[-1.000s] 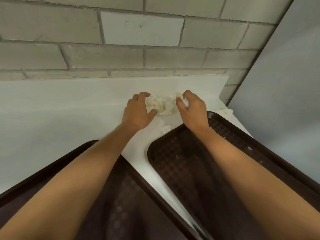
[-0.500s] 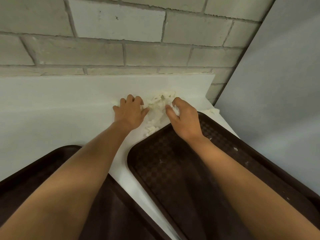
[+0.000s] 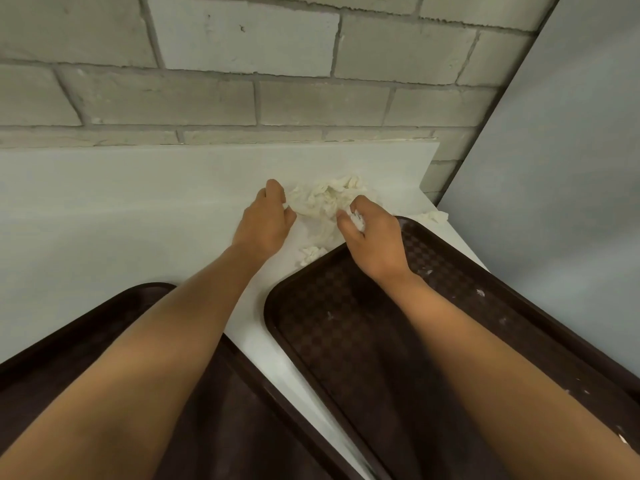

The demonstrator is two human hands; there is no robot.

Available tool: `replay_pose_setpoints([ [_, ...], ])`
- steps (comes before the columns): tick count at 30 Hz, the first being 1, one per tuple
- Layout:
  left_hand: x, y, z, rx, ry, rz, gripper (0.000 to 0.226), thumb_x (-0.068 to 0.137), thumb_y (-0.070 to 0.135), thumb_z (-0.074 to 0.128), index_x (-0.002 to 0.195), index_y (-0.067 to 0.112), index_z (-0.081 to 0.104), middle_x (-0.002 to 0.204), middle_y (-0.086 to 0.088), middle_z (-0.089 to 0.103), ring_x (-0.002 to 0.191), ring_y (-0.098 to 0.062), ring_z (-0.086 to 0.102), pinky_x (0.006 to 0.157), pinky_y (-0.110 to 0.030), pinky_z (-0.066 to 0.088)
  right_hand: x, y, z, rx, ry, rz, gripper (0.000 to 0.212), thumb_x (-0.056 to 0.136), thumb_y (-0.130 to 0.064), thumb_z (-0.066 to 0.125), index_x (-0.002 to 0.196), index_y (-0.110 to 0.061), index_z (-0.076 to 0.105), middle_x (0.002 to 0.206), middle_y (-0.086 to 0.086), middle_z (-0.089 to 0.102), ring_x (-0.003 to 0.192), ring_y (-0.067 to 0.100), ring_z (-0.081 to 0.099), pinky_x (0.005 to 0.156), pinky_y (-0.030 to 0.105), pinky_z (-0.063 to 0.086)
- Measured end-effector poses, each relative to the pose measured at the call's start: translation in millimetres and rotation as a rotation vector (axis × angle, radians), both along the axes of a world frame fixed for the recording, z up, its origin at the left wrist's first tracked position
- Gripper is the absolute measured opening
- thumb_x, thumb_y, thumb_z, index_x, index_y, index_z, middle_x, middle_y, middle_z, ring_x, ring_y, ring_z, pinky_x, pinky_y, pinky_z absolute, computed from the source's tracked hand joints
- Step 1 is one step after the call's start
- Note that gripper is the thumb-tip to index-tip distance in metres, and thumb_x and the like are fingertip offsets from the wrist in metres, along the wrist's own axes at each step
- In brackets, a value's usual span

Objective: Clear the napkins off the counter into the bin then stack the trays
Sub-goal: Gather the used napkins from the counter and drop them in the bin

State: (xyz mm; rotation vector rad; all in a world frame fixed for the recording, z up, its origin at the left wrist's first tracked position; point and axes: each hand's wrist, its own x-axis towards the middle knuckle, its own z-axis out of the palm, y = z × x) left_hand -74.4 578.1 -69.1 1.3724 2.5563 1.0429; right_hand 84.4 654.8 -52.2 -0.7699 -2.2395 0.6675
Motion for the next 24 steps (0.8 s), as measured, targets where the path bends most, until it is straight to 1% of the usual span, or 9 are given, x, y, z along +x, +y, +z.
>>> replay_pose_setpoints([
  [2,0.7,-4.1,5.9,0.055,-0.022,0.006,0.022,0.096,0.019,0.043,0.115,0.008,0.041,0.109,-0.011,0.052,0.083,-0.022,0.05,0.07,-0.03,0.036,-1.5,-1.9,2.8,0.004,-0.001,-0.004,0.027,0.094,-0.025,0.051,0.074,-0.01,0.041,0.061,-0.009,0.035,0.059,0.009,0.035,0.055,0.017,0.029],
  [4,0.6,-8.7,12.5,0.102,0.002,0.017,0.027,0.096,0.019,0.043,0.12,0.006,0.045,0.114,-0.013,0.054,0.09,-0.024,0.053,0.073,-0.028,0.036,-3.0,-5.0,6.5,0.001,0.0,-0.002,0.027,0.094,-0.026,0.051,0.074,-0.01,0.041,0.061,-0.01,0.036,0.059,0.009,0.036,0.056,0.016,0.03],
  [6,0.6,-14.6,18.7,0.138,0.047,0.026,0.025,0.096,0.017,0.043,0.115,0.003,0.052,0.112,-0.015,0.056,0.093,-0.027,0.056,0.073,-0.027,0.037,-4.2,-9.1,11.0,-0.005,0.006,0.0,0.028,0.094,-0.025,0.051,0.073,-0.011,0.04,0.061,-0.01,0.035,0.058,0.008,0.035,0.055,0.014,0.029],
  [10,3.2,-30.9,32.4,0.155,0.083,0.058,0.026,0.096,0.018,0.042,0.11,0.0,0.056,0.107,-0.017,0.057,0.09,-0.026,0.055,0.072,-0.026,0.036,-6.3,-21.2,20.9,-0.007,0.049,0.015,0.03,0.093,-0.022,0.052,0.07,-0.007,0.04,0.062,-0.002,0.035,0.059,0.01,0.032,0.055,0.016,0.029],
  [13,7.4,-48.2,39.7,0.155,0.078,0.071,0.027,0.096,0.018,0.043,0.11,0.0,0.057,0.107,-0.016,0.058,0.09,-0.025,0.055,0.072,-0.025,0.036,-6.6,-33.7,28.1,-0.022,0.076,0.045,0.031,0.093,-0.02,0.053,0.069,-0.009,0.038,0.06,-0.005,0.033,0.057,0.008,0.031,0.054,0.017,0.028],
  [17,15.8,-76.3,47.9,0.174,0.069,0.08,0.026,0.095,0.018,0.043,0.108,0.001,0.058,0.104,-0.014,0.059,0.084,-0.015,0.048,0.071,-0.023,0.033,-6.8,-53.2,35.3,0.013,0.077,0.079,0.026,0.093,-0.019,0.053,0.072,-0.007,0.042,0.066,0.003,0.041,0.062,0.013,0.037,0.056,0.022,0.029],
  [20,25.0,-101.6,54.9,0.192,0.06,0.096,0.026,0.095,0.018,0.044,0.107,0.001,0.059,0.104,-0.014,0.06,0.085,-0.015,0.049,0.072,-0.022,0.033,-4.8,-71.4,42.1,0.005,0.068,0.082,0.024,0.092,-0.019,0.053,0.073,-0.01,0.042,0.064,-0.003,0.04,0.063,0.012,0.039,0.057,0.02,0.031],
  [22,31.9,-118.7,60.0,0.186,0.056,0.106,0.026,0.095,0.019,0.044,0.108,0.001,0.059,0.105,-0.014,0.06,0.086,-0.015,0.048,0.073,-0.023,0.034,-1.8,-85.0,47.0,-0.018,0.068,0.088,0.024,0.092,-0.019,0.052,0.072,-0.012,0.04,0.061,-0.008,0.036,0.059,0.008,0.036,0.057,0.019,0.031],
  [24,39.3,-136.0,65.6,0.169,0.042,0.124,0.026,0.095,0.02,0.043,0.108,0.003,0.058,0.106,-0.013,0.06,0.086,-0.013,0.046,0.073,-0.023,0.034,2.2,-99.8,52.3,-0.044,0.064,0.09,0.024,0.092,-0.02,0.051,0.072,-0.011,0.04,0.06,-0.009,0.034,0.057,0.007,0.035,0.057,0.02,0.03],
])
